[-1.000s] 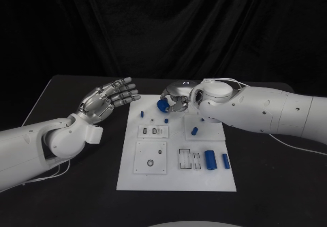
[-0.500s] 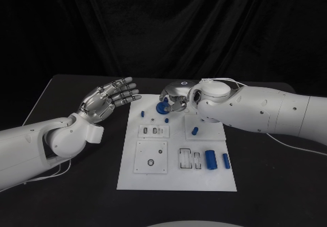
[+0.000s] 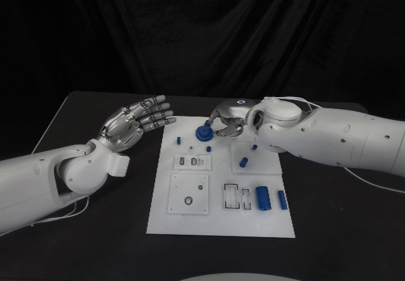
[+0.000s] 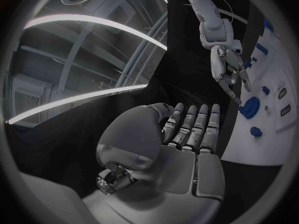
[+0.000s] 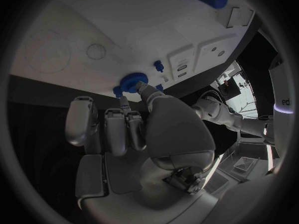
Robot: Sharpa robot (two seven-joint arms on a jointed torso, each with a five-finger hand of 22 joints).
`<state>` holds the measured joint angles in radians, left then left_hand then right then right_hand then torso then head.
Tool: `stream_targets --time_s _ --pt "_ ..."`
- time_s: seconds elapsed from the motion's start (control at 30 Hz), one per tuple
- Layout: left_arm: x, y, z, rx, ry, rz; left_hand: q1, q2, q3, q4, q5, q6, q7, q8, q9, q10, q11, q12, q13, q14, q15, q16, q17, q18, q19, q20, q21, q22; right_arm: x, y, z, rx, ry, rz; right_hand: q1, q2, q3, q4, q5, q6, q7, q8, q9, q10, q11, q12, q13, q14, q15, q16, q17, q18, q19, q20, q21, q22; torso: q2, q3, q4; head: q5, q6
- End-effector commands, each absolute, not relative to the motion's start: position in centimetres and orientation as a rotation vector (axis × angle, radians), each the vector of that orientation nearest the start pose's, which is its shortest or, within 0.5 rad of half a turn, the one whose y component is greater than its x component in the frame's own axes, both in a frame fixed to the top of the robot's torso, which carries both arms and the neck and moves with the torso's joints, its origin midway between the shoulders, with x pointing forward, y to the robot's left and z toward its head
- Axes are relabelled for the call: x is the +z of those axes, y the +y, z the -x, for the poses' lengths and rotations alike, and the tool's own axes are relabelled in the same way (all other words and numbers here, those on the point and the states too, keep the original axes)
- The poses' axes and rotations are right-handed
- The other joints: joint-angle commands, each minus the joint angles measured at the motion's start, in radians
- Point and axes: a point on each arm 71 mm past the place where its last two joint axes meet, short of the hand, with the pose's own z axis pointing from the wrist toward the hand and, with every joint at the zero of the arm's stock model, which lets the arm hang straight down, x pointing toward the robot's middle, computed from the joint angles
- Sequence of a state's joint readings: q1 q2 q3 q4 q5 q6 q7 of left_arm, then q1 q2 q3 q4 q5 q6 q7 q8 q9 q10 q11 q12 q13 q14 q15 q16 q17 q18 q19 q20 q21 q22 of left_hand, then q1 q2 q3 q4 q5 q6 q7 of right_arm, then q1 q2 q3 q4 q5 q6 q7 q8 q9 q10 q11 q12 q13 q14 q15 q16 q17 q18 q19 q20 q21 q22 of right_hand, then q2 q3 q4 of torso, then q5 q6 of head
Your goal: Assemble the parts on the task board
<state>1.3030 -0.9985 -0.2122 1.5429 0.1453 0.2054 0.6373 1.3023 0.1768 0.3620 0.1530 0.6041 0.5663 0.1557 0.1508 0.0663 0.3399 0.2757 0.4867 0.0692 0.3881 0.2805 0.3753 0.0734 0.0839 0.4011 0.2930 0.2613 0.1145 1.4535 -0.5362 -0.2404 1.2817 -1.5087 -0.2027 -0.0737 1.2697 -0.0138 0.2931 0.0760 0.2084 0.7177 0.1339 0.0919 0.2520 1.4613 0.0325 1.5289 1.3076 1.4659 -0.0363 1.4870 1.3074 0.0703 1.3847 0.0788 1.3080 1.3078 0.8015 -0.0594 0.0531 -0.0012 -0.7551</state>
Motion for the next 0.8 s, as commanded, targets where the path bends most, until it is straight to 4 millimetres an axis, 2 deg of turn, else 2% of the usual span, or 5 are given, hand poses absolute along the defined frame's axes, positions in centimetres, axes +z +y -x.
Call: stream_targets --time_s 0.03,0.27,0.4,0.5,0.8 --pt "-16.7 26.7 -46.4 -2.042 1.312 1.065 -0.011 0.003 0.005 0.002 0.002 0.004 0.001 0.005 0.001 0.005 0.005 0.004 0.001 0.008 0.001 0.003 0.001 -0.007 0.005 -0.004 0.005 -0.001 -12.2 -12.3 -53.4 0.627 1.543 0.487 -0.01 -0.001 -0.013 0.005 -0.002 0.053 0.002 0.024 -0.001 0.032 0.006 0.01 0.177 0.071 0.008 0.017 0.177 -0.003 0.034 0.002 0.041 0.09 -0.001 -0.0001 -0.0032 0.0 0.0" --pt "-16.7 27.1 -46.2 -2.029 1.307 1.071 -0.012 0.002 0.007 0.001 0.002 0.009 0.001 0.007 0.002 0.007 0.006 0.006 0.001 0.008 0.001 0.005 0.002 -0.007 0.005 -0.004 0.005 -0.001 -9.9 -18.7 -51.8 0.671 1.55 0.367 -0.003 -0.007 -0.019 0.009 0.001 0.087 -0.008 0.033 -0.005 0.042 -0.002 0.014 0.187 0.075 0.003 0.022 0.183 -0.01 0.051 -0.001 0.064 0.109 -0.003 -0.002 -0.0066 -0.001 -0.002" --pt "-16.7 27.1 -46.2 -2.028 1.307 1.073 -0.014 0.001 0.009 0.0 0.003 0.013 0.001 0.009 0.003 0.01 0.006 0.007 0.002 0.01 0.0 0.007 0.002 -0.006 0.006 -0.004 0.006 -0.001 -9.7 -23.0 -50.7 0.618 1.586 0.284 -0.002 -0.011 -0.031 0.035 -0.029 0.088 -0.021 0.023 -0.018 -0.007 -0.014 -0.01 0.131 0.05 -0.006 -0.024 0.129 0.0 0.024 -0.008 0.027 0.087 -0.004 -0.0035 -0.004 -0.013 -0.003" --pt "-16.7 27.2 -46.1 -2.025 1.307 1.075 -0.014 0.001 0.009 0.0 0.003 0.013 0.001 0.009 0.003 0.01 0.006 0.007 0.002 0.01 0.0 0.007 0.002 -0.006 0.006 -0.004 0.006 -0.001 -10.0 -25.8 -50.1 0.578 1.595 0.227 0.0 -0.015 -0.038 0.05 -0.041 0.097 -0.022 0.024 -0.022 -0.017 -0.015 -0.018 0.118 0.048 -0.008 -0.03 0.123 0.001 0.02 -0.011 0.018 0.083 -0.003 -0.002 -0.0089 -0.016 -0.005" --pt "-16.8 27.1 -46.2 -2.03 1.309 1.074 -0.015 0.0 0.01 0.0 0.004 0.014 0.002 0.01 0.003 0.011 0.007 0.008 0.002 0.01 0.0 0.008 0.002 -0.006 0.006 -0.004 0.006 -0.001 -11.8 -30.3 -48.9 0.5 1.616 0.13 0.004 -0.026 -0.056 0.081 -0.073 0.094 -0.029 0.013 -0.035 -0.033 -0.02 -0.03 0.095 0.045 -0.012 -0.04 0.114 0.003 0.015 -0.014 0.005 0.078 -0.004 -0.0004 -0.0059 -0.029 -0.005"
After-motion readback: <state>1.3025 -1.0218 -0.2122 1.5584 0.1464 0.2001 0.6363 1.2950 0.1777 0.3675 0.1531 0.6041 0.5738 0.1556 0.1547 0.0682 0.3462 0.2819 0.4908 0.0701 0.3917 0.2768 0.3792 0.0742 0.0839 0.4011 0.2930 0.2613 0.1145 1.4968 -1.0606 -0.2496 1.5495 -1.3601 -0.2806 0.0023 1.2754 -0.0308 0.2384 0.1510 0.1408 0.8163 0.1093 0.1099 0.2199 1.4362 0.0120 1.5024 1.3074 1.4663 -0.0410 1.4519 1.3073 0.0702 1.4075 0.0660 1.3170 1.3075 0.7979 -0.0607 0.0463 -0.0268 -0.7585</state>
